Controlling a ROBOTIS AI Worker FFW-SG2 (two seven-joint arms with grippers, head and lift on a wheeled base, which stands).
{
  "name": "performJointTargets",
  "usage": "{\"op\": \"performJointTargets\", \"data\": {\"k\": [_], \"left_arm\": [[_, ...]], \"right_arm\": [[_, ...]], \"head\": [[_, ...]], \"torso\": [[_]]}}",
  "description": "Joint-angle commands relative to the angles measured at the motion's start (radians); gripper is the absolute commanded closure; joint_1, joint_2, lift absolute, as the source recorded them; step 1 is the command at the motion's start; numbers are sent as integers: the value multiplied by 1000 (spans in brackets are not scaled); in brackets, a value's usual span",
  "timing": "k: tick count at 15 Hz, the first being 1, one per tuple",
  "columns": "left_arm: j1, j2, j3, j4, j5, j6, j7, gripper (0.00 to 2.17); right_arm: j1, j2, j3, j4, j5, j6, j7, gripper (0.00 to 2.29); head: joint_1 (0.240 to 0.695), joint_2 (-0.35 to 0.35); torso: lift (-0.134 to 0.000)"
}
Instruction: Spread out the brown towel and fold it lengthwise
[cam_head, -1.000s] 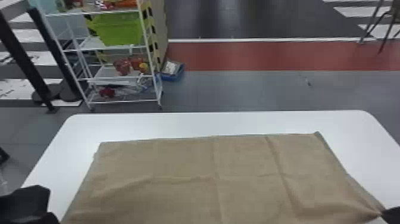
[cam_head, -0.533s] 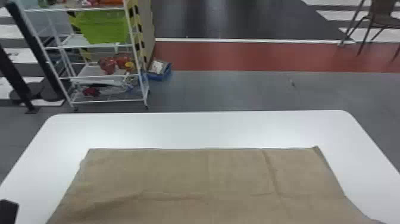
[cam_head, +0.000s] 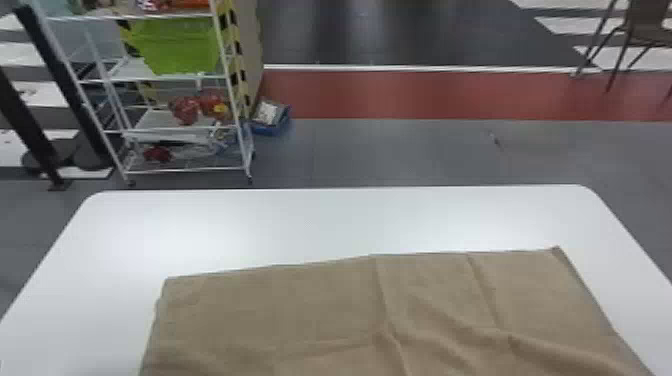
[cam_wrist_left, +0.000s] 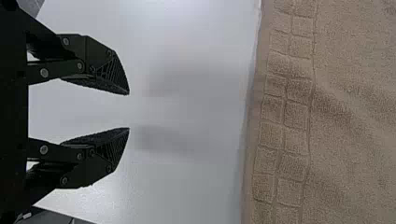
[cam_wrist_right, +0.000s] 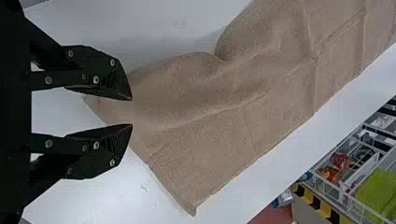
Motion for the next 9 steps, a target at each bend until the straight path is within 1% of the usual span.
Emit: {"op": "performJointTargets", "data": {"k": [1, 3, 4, 5, 6, 7, 8, 9], "left_arm": [[1, -1, 37, -24, 15, -3, -10, 26], [-3, -1, 52, -30, 30, -3, -10, 22], [-14, -4, 67, -35, 62, 0, -10, 29], [-45, -10, 93, -35, 125, 16, -10, 29], [-95, -24, 112, -30, 193, 37, -10, 29], [-132, -30, 116, -21, 247, 68, -10, 29], [-169, -30, 112, -5, 308, 135, -10, 26], [-207, -33, 89, 10, 339, 215, -10, 29]], "right_arm": [[2, 4, -21, -1, -33, -6, 5, 36], [14, 2, -42, 5, -33, -27, 5, 39], [13, 2, -59, 16, -67, -12, 5, 39], [-10, 2, -73, 22, -124, 71, 5, 63], [-59, 2, -85, 21, -157, 255, 5, 66], [-93, 4, -92, 17, -185, 350, 5, 70], [-118, 10, -93, 7, -200, 405, 5, 87], [-139, 29, -92, -10, -200, 418, 5, 90]], "head": [[695, 20], [695, 31], [695, 31], [695, 29], [695, 23], [695, -7], [695, -30], [695, -55]], "torso": [[-122], [-122], [-122], [-122], [-122], [-122], [-122], [-122]]}}
